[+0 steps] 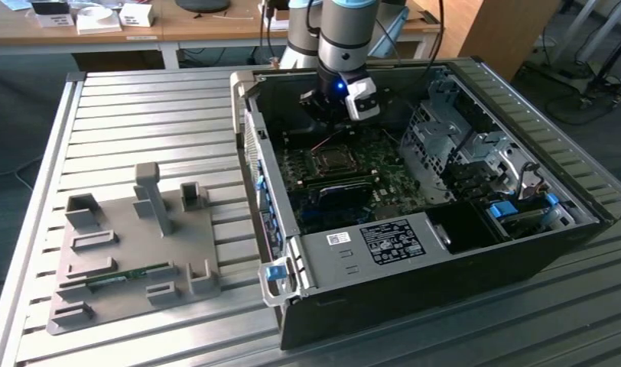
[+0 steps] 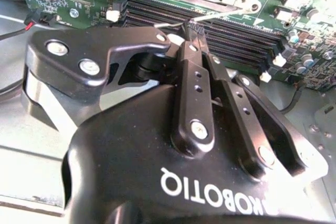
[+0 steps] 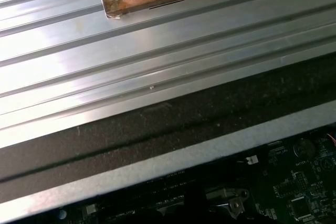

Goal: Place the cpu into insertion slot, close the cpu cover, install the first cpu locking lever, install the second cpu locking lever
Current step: 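Install the first cpu locking lever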

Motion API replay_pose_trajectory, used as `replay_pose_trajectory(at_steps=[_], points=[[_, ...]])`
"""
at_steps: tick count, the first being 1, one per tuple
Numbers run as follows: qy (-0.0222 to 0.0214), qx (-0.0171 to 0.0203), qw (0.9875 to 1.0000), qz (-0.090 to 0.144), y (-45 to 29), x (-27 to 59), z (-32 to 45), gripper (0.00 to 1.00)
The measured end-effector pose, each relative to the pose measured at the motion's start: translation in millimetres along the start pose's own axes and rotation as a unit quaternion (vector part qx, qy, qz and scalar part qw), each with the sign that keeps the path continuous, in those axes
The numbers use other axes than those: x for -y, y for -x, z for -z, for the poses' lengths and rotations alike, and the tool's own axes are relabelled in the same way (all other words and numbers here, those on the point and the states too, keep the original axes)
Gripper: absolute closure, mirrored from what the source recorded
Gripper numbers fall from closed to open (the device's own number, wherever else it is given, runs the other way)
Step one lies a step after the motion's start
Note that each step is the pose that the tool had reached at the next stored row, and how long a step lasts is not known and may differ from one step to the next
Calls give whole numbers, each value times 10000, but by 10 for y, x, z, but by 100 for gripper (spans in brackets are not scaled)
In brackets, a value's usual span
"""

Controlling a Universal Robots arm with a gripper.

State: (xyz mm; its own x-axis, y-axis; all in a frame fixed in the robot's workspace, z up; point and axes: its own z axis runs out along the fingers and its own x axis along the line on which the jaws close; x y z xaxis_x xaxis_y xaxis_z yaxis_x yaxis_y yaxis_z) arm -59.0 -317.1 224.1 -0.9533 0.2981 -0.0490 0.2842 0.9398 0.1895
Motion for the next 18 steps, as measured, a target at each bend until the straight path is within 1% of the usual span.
replay_pose_trajectory(at_steps=[7,18], points=[[0,0,10000,0,0,2,-10,89],[-3,1,10000,0,19,2,-47,89]])
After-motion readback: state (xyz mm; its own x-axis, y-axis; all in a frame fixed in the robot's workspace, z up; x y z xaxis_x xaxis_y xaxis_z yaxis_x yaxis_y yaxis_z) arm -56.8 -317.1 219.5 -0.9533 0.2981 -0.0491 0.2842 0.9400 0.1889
